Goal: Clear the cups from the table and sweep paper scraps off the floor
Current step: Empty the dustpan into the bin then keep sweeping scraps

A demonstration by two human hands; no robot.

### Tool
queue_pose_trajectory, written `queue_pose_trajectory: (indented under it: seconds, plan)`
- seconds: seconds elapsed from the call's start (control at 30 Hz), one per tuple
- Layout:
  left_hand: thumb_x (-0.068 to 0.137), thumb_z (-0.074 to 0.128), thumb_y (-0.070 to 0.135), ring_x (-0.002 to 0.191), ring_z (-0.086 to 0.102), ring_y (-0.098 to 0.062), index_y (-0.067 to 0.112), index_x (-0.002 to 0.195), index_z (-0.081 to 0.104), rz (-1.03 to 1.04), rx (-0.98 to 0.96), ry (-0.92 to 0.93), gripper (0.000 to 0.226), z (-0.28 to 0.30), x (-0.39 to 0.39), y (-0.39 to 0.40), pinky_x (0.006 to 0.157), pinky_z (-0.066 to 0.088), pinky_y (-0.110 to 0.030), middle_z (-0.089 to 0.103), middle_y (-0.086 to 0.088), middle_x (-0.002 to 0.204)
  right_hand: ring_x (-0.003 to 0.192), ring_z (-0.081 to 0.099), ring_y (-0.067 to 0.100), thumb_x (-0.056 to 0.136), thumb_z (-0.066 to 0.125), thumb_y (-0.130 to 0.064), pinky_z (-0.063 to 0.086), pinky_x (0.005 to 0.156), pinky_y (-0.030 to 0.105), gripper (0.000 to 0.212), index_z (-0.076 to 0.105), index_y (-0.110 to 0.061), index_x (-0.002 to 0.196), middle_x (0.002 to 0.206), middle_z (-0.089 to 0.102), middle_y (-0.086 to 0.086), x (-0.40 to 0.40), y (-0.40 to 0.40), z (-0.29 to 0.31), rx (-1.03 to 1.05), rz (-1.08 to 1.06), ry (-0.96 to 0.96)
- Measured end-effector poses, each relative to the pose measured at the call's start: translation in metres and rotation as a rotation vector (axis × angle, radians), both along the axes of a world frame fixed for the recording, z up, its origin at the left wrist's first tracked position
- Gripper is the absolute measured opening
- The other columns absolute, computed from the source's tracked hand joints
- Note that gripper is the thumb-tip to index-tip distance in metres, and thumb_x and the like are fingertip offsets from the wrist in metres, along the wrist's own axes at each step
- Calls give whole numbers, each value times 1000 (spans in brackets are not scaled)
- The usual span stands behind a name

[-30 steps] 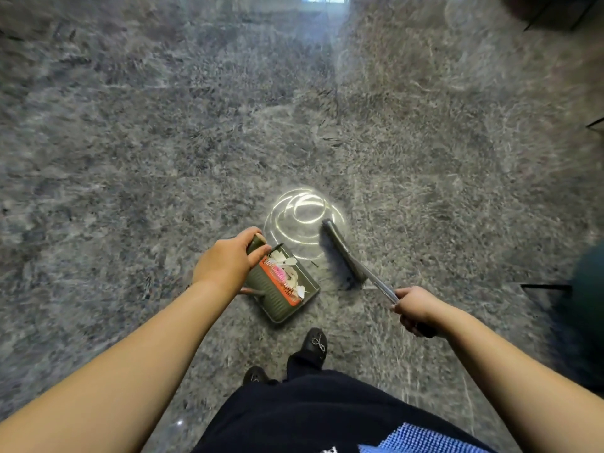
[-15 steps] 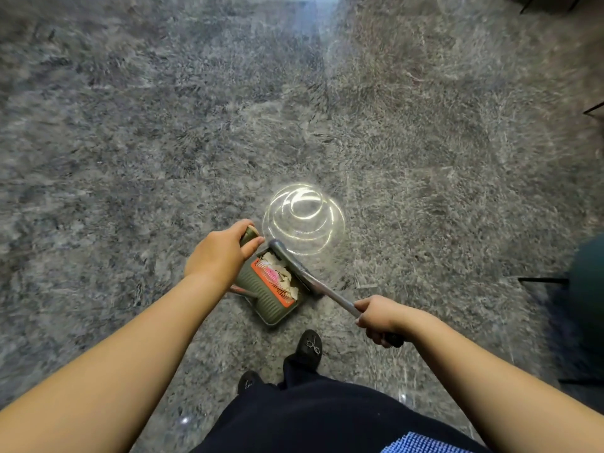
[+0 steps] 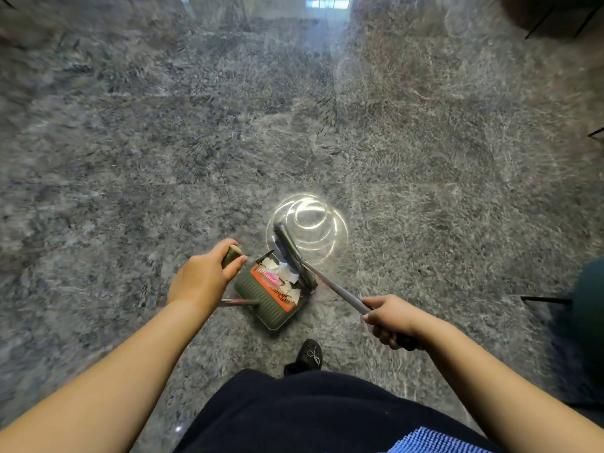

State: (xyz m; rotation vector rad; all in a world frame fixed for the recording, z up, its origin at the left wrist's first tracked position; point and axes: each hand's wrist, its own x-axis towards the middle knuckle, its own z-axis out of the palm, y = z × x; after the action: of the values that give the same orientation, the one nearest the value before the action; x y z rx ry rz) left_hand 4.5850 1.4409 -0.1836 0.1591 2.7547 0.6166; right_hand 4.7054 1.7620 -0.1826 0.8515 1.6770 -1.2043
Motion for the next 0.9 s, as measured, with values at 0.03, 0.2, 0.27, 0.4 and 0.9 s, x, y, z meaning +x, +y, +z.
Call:
queue_pose_trajectory:
  seconds: [0.03, 0.2, 0.27, 0.4, 0.9]
  plan:
    - [93, 49, 57, 68, 57, -25, 44, 106, 48, 28, 12, 7, 19, 2, 2, -7, 56, 46, -33, 60, 0, 75, 40, 37, 10, 95, 42, -7, 26, 36, 19, 35, 53, -28, 120, 61, 43, 4, -4, -3, 2, -5, -11, 6]
    - [93, 50, 56, 66, 60, -25, 43, 112, 51, 118, 53, 58, 23, 10, 3, -40, 58, 52, -37, 64, -2, 76, 43, 37, 12, 94, 45, -9, 26, 41, 23, 36, 54, -28, 123, 57, 44, 3, -25, -26, 10, -2, -30, 63]
    - [92, 50, 56, 64, 59, -24, 43, 112, 50, 142, 52, 82, 24, 13, -2, -54, 56, 49, -35, 62, -1, 72, 42, 37, 11, 95, 44, -9, 27, 40, 22, 34, 54, -27, 123, 57, 44, 3, -37, -40, 13, -11, -30, 83]
    - [91, 51, 55, 61, 56, -24, 45, 112, 45, 170, 64, 133, 24, 18, -18, -83, 52, 45, -32, 57, 3, 67, 41, 39, 11, 96, 44, -9, 30, 38, 22, 41, 48, -30, 130, 59, 44, 4, -68, -66, 18, -15, -45, 118]
    - [92, 54, 52, 62, 57, -25, 43, 108, 53, 316, 103, 155, 18, 33, -146, -201, 56, 46, -35, 62, 0, 67, 40, 40, 11, 94, 46, -7, 32, 39, 23, 48, 48, -34, 134, 58, 46, 4, -244, -176, 28, -5, 117, 174]
